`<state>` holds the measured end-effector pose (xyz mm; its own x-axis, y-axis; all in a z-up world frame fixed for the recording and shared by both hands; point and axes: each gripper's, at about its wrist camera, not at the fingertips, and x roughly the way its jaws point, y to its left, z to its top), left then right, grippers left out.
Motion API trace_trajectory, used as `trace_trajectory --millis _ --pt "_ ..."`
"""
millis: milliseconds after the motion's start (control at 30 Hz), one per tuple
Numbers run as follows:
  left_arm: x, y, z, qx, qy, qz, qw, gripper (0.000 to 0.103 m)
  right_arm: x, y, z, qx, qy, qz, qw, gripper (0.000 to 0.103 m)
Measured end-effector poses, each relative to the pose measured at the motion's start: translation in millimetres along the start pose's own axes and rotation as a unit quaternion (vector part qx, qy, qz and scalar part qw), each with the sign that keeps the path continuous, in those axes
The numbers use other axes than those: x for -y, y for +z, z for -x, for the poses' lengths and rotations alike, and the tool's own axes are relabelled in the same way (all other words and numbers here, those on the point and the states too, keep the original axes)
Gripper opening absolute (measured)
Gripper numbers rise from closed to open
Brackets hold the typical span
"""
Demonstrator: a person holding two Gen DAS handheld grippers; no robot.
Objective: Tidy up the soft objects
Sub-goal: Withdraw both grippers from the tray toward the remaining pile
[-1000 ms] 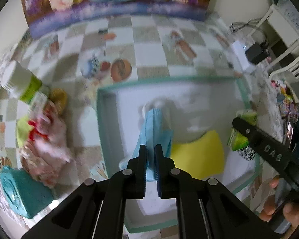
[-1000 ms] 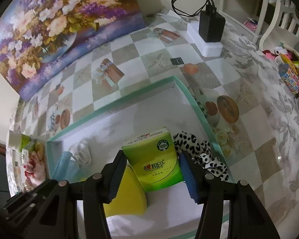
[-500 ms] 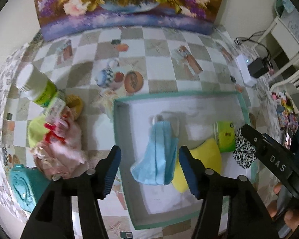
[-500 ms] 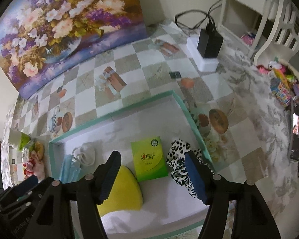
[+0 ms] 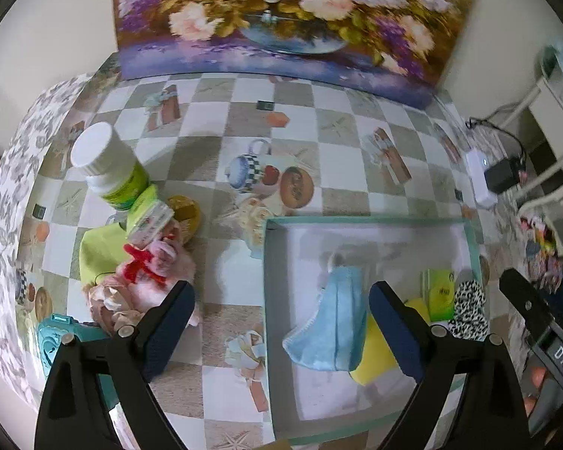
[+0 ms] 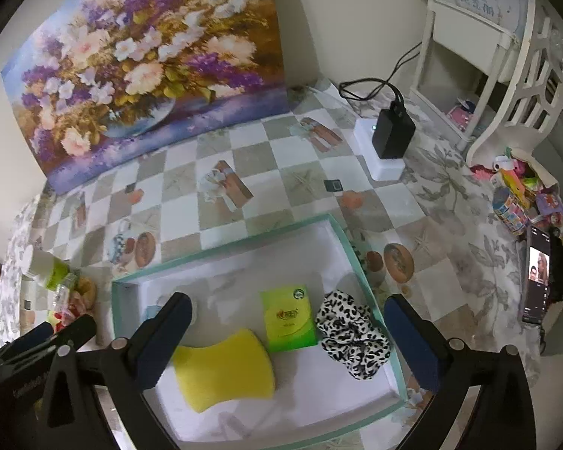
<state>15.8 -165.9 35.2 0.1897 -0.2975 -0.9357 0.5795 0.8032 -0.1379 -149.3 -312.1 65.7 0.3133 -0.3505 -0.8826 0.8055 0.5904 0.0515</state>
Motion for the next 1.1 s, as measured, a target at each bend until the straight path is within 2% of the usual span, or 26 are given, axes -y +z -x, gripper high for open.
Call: trace_trajectory --millis 100,333,433,567,767,967,1100 --pt "-14.1 3.6 5.0 0.009 -0.017 0.026 0.9995 0.094 -5.1 0.2 3.7 0.004 0.006 0.003 1.0 0.103" --pt "-53.5 9.7 18.9 0.027 -0.017 0.078 0.9965 0.095 -25.1 -1.4 8.6 0.01 0.016 0.03 0.999 0.103" --pt "-78.8 10.7 30.1 0.051 0.003 0.106 0.9931 0.095 -33.5 -2.4 10.9 0.011 0.019 0.042 0.999 0.103" --pt "-114.6 10.3 50.7 0.093 0.054 0.139 0.9845 0.095 -43.0 -4.5 11.1 0.003 0.019 0.048 0.999 0.103" --pt "-158.5 6.6 63.0 0.108 0.103 0.173 0.9736 0.096 -62.6 -9.6 13.5 0.002 0.028 0.069 0.997 0.103" --pt "-188.6 -4.1 66.5 0.112 0.112 0.21 0.9648 0.096 -91.4 -16.6 15.0 -0.001 0.054 0.093 0.994 0.103" --pt "-197.1 -9.8 70.4 0.125 0.111 0.219 0.9614 0.096 -120.2 -27.6 6.1 -0.019 0.076 0.124 0.989 0.103"
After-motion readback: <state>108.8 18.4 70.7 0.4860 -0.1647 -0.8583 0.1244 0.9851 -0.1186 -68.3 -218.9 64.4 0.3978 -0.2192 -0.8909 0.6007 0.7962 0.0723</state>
